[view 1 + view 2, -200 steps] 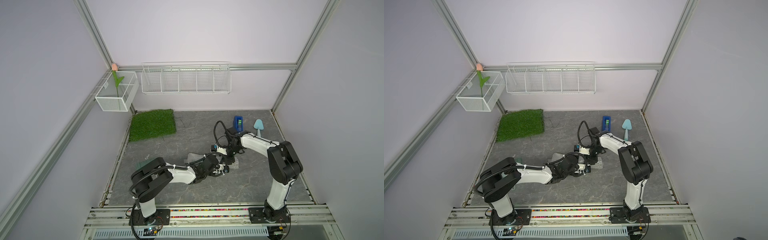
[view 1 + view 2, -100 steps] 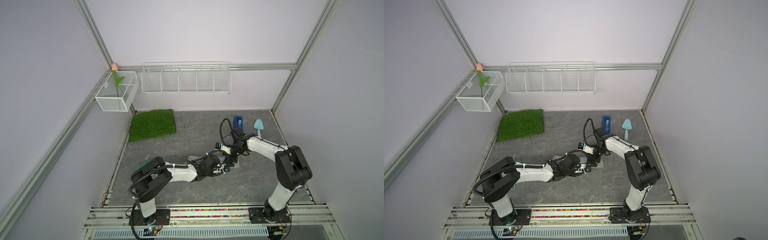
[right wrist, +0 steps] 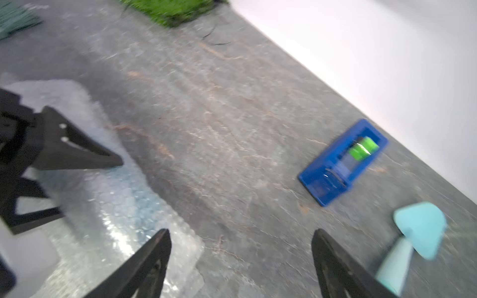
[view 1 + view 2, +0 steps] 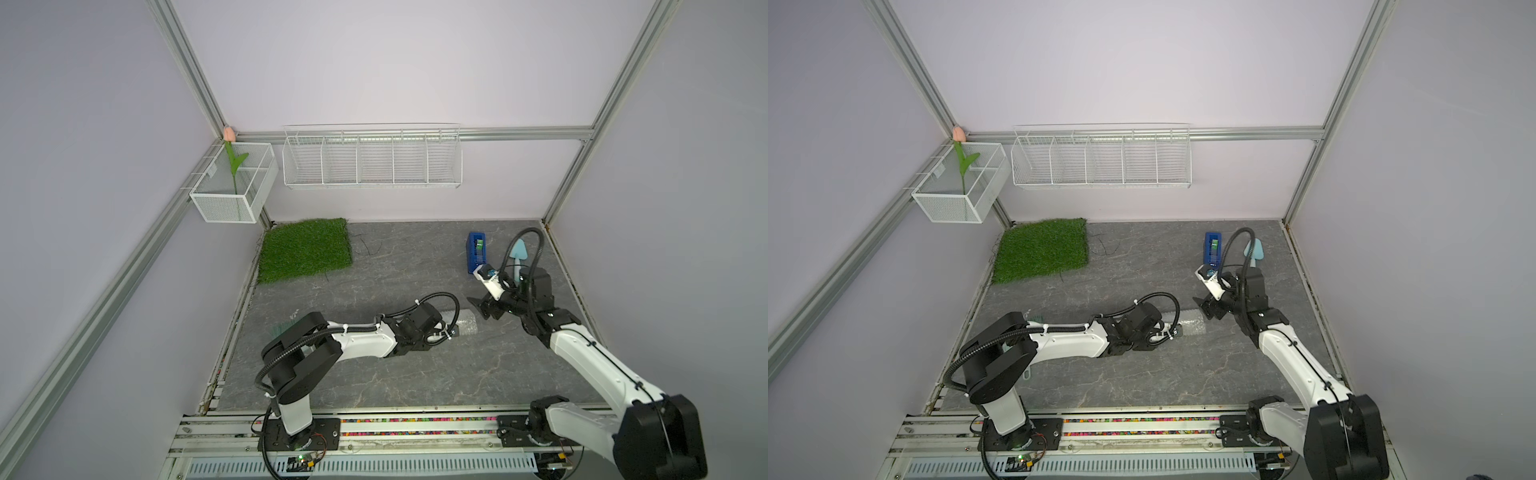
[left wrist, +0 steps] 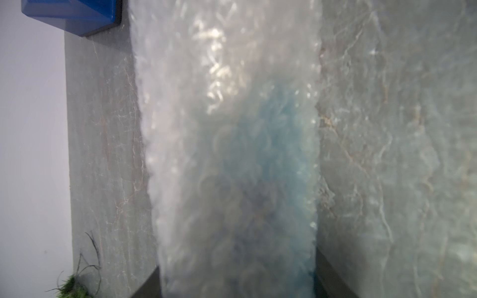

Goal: Wrap wine bottles in bubble wrap
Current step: Wrap the wine bottle in bubble wrap.

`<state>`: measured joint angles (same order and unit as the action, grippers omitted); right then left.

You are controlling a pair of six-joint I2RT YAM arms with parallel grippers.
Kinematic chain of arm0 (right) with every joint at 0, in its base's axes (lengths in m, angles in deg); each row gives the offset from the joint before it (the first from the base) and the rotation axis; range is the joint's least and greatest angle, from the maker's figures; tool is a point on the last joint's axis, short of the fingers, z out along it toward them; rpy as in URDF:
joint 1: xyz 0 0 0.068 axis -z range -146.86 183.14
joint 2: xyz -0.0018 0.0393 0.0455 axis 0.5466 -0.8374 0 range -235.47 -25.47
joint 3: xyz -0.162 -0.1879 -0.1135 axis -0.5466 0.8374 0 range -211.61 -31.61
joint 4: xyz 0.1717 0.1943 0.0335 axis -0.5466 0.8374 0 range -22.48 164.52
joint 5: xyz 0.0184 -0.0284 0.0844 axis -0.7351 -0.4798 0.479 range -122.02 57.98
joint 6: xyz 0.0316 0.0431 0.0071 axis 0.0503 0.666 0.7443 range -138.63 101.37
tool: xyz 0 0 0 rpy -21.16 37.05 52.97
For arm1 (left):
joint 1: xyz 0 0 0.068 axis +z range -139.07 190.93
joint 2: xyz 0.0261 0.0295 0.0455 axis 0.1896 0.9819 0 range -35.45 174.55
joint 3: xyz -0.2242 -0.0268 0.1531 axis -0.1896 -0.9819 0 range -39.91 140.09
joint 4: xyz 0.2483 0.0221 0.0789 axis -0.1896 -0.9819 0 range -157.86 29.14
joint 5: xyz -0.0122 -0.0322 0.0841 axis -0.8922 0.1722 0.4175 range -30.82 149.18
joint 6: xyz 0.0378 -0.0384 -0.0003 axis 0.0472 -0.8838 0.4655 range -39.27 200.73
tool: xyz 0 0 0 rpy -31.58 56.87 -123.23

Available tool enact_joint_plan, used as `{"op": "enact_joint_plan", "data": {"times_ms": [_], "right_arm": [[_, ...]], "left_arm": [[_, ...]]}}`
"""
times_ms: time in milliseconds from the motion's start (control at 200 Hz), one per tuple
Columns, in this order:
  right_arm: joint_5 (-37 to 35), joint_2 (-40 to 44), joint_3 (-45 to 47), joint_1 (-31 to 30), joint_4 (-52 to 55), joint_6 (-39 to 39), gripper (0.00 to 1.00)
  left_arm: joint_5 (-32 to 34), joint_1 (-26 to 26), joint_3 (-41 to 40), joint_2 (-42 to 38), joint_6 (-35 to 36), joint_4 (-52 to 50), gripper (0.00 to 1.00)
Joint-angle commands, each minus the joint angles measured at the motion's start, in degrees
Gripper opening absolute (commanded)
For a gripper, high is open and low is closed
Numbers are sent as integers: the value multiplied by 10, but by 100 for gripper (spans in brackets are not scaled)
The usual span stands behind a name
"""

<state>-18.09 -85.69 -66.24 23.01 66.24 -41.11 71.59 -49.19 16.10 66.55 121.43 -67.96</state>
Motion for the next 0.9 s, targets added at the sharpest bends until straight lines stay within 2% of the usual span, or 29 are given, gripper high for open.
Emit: {"op": "enact_joint_plan", "data": {"times_ms": [0,165,270,370,435,510,700,780,895], "right_arm": [[-43,47,36,31,-150,144,89],[-8,97,58,32,-127,66,88],[82,144,89,25,-120,-38,88],[112,168,75,-13,-49,-117,88],[121,169,55,-67,25,-193,88],[120,161,32,-109,106,-273,88],[64,161,7,-204,218,-384,88],[35,155,12,-241,232,-408,88],[-19,125,33,-306,194,-414,88]], "left_arm": [[-89,14,12,-10,-75,-139,58],[-189,51,50,-22,-90,-213,58],[-250,71,103,5,-74,-298,58],[-288,86,162,50,-53,-386,58],[-308,97,201,81,-37,-431,58],[-325,109,242,113,-24,-481,54],[-388,143,383,217,15,-643,54],[-420,162,431,259,28,-693,53],[-428,170,459,289,38,-711,52]]}}
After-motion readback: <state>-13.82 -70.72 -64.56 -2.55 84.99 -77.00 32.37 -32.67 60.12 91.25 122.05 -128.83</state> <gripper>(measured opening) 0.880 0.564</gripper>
